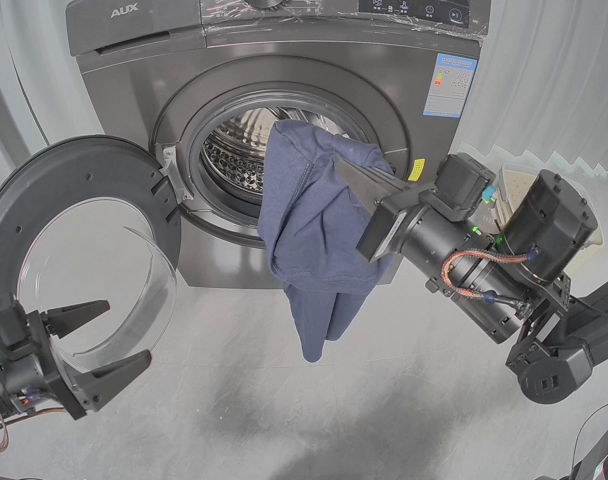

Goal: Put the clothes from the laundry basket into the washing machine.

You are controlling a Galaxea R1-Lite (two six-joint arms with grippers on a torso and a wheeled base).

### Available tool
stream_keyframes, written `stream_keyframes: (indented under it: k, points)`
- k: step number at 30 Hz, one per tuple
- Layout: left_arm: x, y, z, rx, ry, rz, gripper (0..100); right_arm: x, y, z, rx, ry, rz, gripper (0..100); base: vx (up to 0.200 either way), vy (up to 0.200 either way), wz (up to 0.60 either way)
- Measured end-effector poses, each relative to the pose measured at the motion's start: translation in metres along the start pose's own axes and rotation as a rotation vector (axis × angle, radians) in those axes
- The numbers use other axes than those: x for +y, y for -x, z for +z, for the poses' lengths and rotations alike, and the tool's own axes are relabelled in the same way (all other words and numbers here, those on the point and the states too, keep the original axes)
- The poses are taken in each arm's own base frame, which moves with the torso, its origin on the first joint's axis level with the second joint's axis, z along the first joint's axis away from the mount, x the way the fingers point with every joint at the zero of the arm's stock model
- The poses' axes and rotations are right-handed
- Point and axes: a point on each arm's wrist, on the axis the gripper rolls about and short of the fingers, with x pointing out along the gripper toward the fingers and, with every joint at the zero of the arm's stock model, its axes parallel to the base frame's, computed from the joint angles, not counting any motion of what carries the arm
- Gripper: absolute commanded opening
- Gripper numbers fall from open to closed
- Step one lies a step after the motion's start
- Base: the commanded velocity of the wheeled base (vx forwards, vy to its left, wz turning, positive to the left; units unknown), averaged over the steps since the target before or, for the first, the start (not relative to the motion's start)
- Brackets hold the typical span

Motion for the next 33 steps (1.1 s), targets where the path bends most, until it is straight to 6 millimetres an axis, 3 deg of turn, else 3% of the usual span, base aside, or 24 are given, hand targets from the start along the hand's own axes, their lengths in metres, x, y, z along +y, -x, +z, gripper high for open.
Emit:
stream_keyframes:
  k: [15,33]
  points:
    - [-0.011,-0.090,-0.003,0.096,0.116,-0.192,100,0.000,-0.010,-0.005,-0.006,-0.043,-0.002,0,0.000,0.000,0.00]
    - [-0.001,-0.157,-0.008,0.042,0.165,-0.192,100,0.003,-0.008,-0.005,-0.021,-0.049,0.006,0,0.000,0.000,0.00]
